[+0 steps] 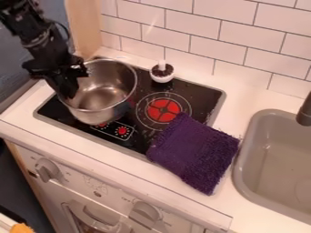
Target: Put the silver pot to the center of the burner
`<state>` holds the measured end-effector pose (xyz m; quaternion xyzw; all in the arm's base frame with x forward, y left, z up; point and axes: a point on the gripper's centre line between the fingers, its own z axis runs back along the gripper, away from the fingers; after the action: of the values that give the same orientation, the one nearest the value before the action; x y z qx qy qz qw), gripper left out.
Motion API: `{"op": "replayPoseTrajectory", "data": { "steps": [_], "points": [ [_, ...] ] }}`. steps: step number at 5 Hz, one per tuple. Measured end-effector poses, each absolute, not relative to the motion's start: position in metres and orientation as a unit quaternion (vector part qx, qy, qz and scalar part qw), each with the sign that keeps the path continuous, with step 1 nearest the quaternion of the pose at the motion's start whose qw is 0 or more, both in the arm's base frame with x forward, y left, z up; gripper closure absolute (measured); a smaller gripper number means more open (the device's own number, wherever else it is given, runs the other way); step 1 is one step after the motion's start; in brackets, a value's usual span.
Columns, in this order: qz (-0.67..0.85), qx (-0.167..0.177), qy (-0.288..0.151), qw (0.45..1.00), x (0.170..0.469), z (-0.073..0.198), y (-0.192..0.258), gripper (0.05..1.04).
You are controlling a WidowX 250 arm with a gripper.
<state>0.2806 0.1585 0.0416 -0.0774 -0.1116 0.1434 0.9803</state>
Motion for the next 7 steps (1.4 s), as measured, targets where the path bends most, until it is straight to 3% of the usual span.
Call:
{"op": "replayPoseTrajectory", "data": {
  "steps": [2,3,5,6,7],
  "points": [
    [0.141,-0.077,-0.101,0.982,0.293,0.035,0.168,0.978],
    [0.137,-0.086,-0.088,0.983,0.297,0.032,0.163,0.792],
    [0.125,-0.084,-0.086,0.985,0.301,0.032,0.156,0.199],
    [0.122,-0.088,-0.073,0.986,0.297,0.035,0.154,0.075],
    [0.11,-0.07,-0.06,0.99,0.299,0.057,0.155,0.08]
  ]
}}
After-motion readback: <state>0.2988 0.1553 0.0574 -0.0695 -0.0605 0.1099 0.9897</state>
